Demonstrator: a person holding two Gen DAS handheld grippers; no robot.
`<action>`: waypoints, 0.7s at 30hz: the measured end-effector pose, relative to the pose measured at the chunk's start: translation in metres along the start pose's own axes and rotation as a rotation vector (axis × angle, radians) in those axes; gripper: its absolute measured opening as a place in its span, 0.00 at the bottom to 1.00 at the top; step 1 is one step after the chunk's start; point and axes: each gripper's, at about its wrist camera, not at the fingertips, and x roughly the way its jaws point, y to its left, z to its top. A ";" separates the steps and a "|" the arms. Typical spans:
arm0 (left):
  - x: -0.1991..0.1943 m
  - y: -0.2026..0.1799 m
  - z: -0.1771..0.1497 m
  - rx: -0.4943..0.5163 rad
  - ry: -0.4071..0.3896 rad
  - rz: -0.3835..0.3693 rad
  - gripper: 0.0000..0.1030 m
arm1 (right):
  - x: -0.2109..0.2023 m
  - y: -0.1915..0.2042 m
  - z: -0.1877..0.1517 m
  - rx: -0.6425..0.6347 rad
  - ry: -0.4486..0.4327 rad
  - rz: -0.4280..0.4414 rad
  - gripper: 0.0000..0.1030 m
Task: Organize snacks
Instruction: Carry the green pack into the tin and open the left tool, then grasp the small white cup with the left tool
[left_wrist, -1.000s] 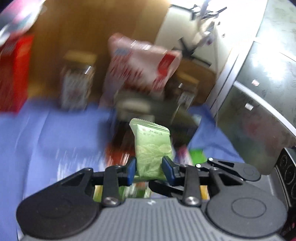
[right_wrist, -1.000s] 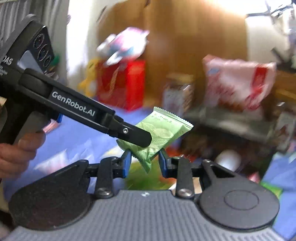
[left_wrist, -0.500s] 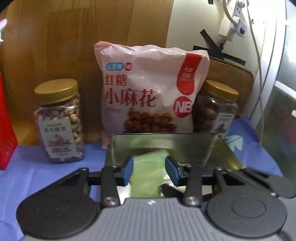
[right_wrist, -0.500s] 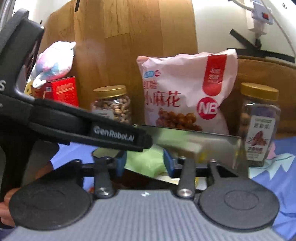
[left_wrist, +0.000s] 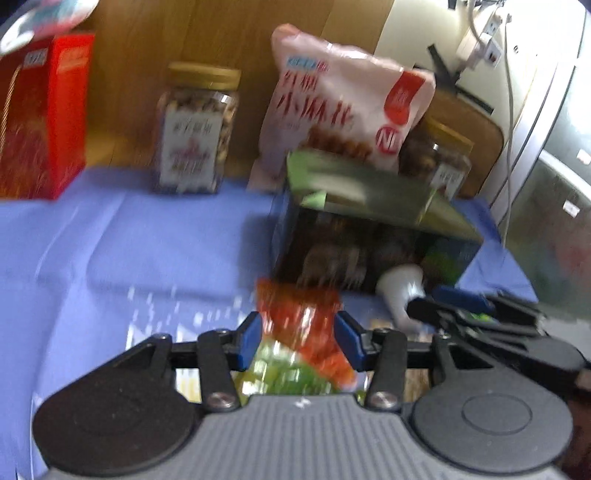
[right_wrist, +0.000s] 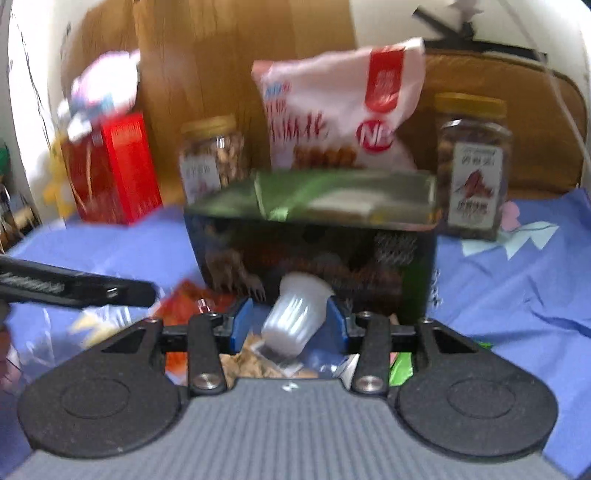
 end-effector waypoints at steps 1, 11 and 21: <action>-0.001 0.002 -0.005 -0.005 0.006 0.003 0.43 | 0.005 0.002 -0.002 -0.014 0.011 -0.016 0.45; -0.044 0.020 -0.015 -0.051 -0.035 -0.023 0.50 | -0.023 0.029 -0.007 -0.034 -0.011 0.155 0.37; -0.065 0.013 -0.038 0.010 -0.013 -0.086 0.51 | -0.057 0.077 -0.055 -0.250 0.042 0.375 0.35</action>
